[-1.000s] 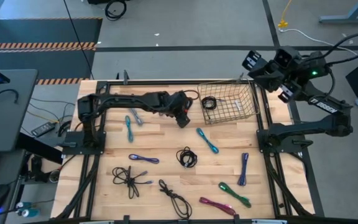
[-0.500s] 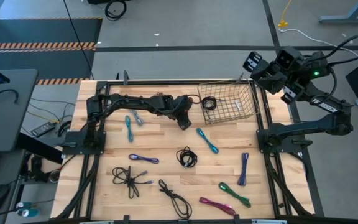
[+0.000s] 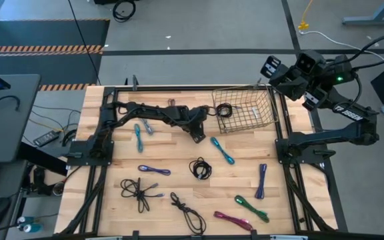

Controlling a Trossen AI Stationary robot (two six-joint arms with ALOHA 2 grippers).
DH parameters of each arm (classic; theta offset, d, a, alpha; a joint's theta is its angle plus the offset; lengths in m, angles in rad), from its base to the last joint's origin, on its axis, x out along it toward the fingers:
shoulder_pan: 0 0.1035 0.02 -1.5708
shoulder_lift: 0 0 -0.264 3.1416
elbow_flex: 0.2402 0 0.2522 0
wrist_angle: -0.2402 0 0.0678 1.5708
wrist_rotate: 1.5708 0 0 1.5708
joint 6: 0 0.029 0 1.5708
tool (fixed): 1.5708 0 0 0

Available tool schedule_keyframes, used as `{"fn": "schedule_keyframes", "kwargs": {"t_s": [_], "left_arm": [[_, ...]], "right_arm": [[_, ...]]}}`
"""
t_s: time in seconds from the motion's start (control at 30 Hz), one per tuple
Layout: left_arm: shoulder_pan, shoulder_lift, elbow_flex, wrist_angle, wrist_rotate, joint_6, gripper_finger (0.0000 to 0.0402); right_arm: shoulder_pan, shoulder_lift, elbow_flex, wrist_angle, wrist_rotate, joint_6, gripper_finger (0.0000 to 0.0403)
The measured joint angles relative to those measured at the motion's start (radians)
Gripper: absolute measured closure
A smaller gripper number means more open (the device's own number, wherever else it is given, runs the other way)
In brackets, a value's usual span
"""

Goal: Pick and place USB-C Cables
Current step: Put the black charger cable into the wire basket

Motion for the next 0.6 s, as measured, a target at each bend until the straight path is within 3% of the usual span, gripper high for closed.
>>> {"fn": "schedule_keyframes", "kwargs": {"t_s": [0.2, 0.3, 0.43, 0.6], "left_arm": [[0.004, 0.004, 0.000, 0.005, -0.007, 0.021, 0.0216], [0.012, 0.004, 0.000, -0.002, -0.009, 0.046, 0.0262], [0.017, 0.002, 0.000, -0.017, -0.009, 0.093, 0.0353], [0.020, -0.009, 0.001, -0.021, -0.017, 0.107, 0.0356]], "right_arm": [[0.000, 0.000, 0.000, -0.001, -0.009, 0.000, 0.0296], [0.000, 0.000, 0.000, 0.001, -0.011, 0.015, 0.0296], [0.000, 0.000, 0.000, 0.006, -0.011, 0.019, 0.0296], [0.000, 0.000, 0.000, 0.007, -0.011, 0.021, 0.0296]]}}
